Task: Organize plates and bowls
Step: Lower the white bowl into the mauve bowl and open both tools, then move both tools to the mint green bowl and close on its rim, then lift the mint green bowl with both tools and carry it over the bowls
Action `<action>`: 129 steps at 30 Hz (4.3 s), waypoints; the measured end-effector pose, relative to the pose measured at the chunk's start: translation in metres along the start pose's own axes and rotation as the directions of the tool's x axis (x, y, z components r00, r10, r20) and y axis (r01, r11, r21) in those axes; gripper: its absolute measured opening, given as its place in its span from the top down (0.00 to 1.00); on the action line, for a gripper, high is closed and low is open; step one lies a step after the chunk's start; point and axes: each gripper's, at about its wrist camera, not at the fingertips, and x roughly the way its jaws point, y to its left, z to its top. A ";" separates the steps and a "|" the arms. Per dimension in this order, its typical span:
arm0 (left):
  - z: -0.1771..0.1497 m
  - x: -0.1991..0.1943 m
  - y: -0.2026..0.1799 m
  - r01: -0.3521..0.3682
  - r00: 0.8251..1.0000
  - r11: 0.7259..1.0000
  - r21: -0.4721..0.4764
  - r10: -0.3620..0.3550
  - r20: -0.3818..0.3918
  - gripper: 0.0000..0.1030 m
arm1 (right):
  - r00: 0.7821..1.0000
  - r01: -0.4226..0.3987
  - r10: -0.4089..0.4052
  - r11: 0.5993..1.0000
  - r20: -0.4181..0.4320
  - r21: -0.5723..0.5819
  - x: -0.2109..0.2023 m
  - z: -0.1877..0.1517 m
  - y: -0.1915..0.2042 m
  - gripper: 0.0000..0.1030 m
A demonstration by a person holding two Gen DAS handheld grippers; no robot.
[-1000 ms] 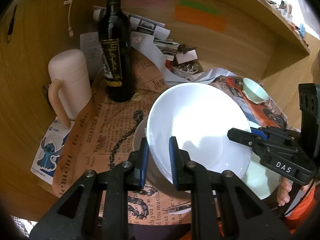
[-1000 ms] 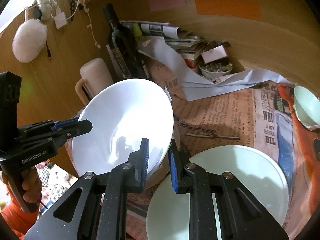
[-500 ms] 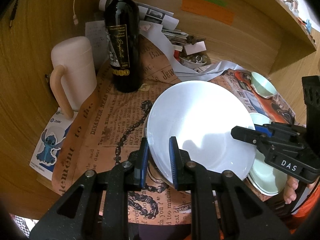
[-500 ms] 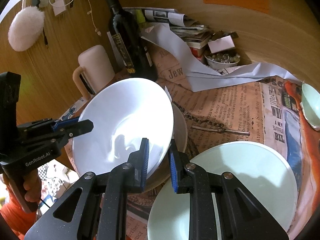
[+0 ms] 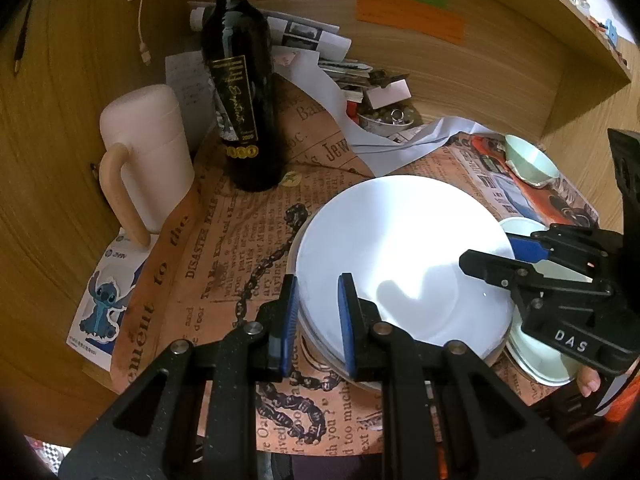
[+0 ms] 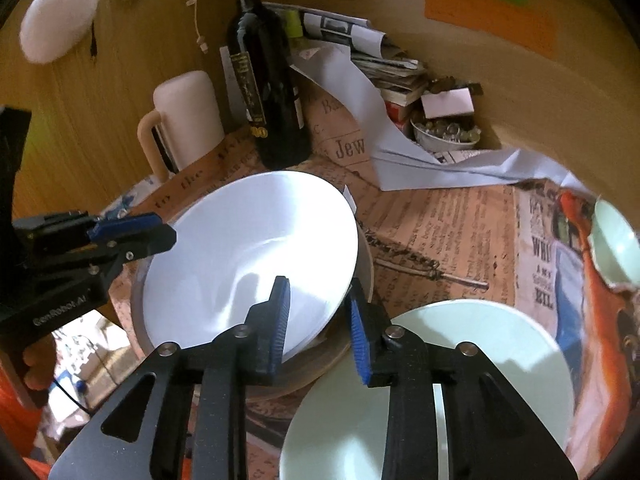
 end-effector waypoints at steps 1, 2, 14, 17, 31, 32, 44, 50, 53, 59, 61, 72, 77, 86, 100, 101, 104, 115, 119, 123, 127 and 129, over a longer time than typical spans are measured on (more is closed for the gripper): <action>0.000 0.001 0.000 0.001 1.000 1.000 -0.001 -0.001 -0.002 0.82 | 1.000 0.007 -0.006 1.000 0.001 -0.007 0.000 0.000 0.001 0.74; 0.001 0.002 0.000 0.003 1.000 1.000 -0.003 -0.003 -0.003 0.82 | 1.000 0.015 -0.015 1.000 0.005 -0.015 -0.001 0.000 0.002 0.73; 0.024 -0.016 -0.012 0.052 0.996 0.999 -0.003 -0.052 0.069 0.76 | 0.990 0.033 -0.040 0.998 0.138 0.055 -0.040 0.012 -0.023 0.56; 0.036 -0.023 -0.025 0.069 0.992 0.998 0.012 -0.070 0.109 0.55 | 0.986 0.047 -0.059 0.996 0.158 0.080 -0.050 0.014 -0.037 0.56; 0.093 -0.020 -0.103 0.152 0.970 0.980 0.132 -0.173 0.170 0.28 | 0.952 0.187 -0.245 0.940 0.184 0.284 -0.088 0.003 -0.146 0.45; 0.098 -0.016 -0.109 0.155 0.971 0.978 0.140 -0.177 0.162 0.26 | 0.948 0.200 -0.262 0.932 0.179 0.301 -0.090 0.001 -0.156 0.45; 0.138 0.030 -0.171 0.183 0.978 0.960 0.212 -0.199 0.060 0.26 | 0.911 0.321 -0.403 0.830 0.092 0.456 -0.094 -0.018 -0.255 0.45; 0.156 0.061 -0.194 0.172 0.983 0.955 0.243 -0.182 0.020 0.26 | 0.909 0.357 -0.417 0.781 0.003 0.513 -0.073 -0.026 -0.298 0.45; 0.160 0.079 -0.203 0.170 0.985 0.948 0.269 -0.173 -0.012 0.26 | 0.905 0.380 -0.422 0.760 -0.043 0.528 -0.061 -0.030 -0.314 0.45; 0.164 0.119 -0.220 0.173 0.985 0.939 0.298 -0.159 -0.070 0.26 | 0.906 0.399 -0.408 0.728 -0.116 0.557 -0.038 -0.035 -0.340 0.45; 0.165 0.130 -0.224 0.181 0.983 0.937 0.300 -0.161 -0.090 0.26 | 0.907 0.399 -0.400 0.723 -0.131 0.564 -0.033 -0.037 -0.345 0.45; 0.168 0.166 -0.239 0.203 0.973 0.934 0.295 -0.157 -0.172 0.26 | 0.922 0.375 -0.360 0.736 -0.144 0.563 -0.016 -0.040 -0.353 0.69; 0.167 0.179 -0.246 0.205 0.968 0.935 0.291 -0.149 -0.203 0.26 | 0.950 0.308 -0.290 0.805 -0.116 0.507 -0.009 -0.034 -0.334 0.75; 0.163 0.207 -0.242 0.166 0.957 0.948 0.271 -0.088 -0.277 0.35 | 0.983 0.182 -0.160 0.897 -0.088 0.402 -0.001 -0.028 -0.296 0.77; 0.151 0.228 -0.254 0.234 0.920 0.925 0.301 -0.110 -0.377 0.86 | 0.990 0.140 -0.122 0.907 -0.071 0.396 0.003 -0.025 -0.288 0.78; 0.151 0.228 -0.254 0.233 0.919 0.925 0.300 -0.109 -0.378 0.86 | 0.990 0.142 -0.124 0.907 -0.072 0.396 0.002 -0.026 -0.289 0.78; 0.153 0.224 -0.253 0.232 0.922 0.925 0.300 -0.111 -0.372 0.86 | 0.990 0.143 -0.125 0.903 -0.069 0.405 -0.001 -0.025 -0.288 0.78; 0.160 0.175 -0.249 0.219 0.957 0.921 0.323 -0.138 -0.256 0.86 | 0.984 0.157 -0.178 0.897 0.011 0.414 -0.033 -0.015 -0.277 0.78; 0.160 0.156 -0.243 0.225 0.961 0.923 0.313 -0.158 -0.225 0.86 | 0.979 0.154 -0.194 0.898 0.057 0.413 -0.051 -0.010 -0.267 0.78; 0.159 0.136 -0.234 0.225 0.967 0.926 0.302 -0.173 -0.189 0.86 | 0.973 0.160 -0.213 0.904 0.093 0.396 -0.064 -0.005 -0.254 0.78; 0.157 0.118 -0.222 0.223 0.970 0.930 0.293 -0.184 -0.156 0.86 | 0.969 0.159 -0.219 0.910 0.117 0.383 -0.073 -0.001 -0.243 0.78; 0.156 0.109 -0.217 0.222 0.972 0.932 0.286 -0.188 -0.140 0.86 | 0.968 0.154 -0.216 0.912 0.127 0.379 -0.076 -0.001 -0.237 0.78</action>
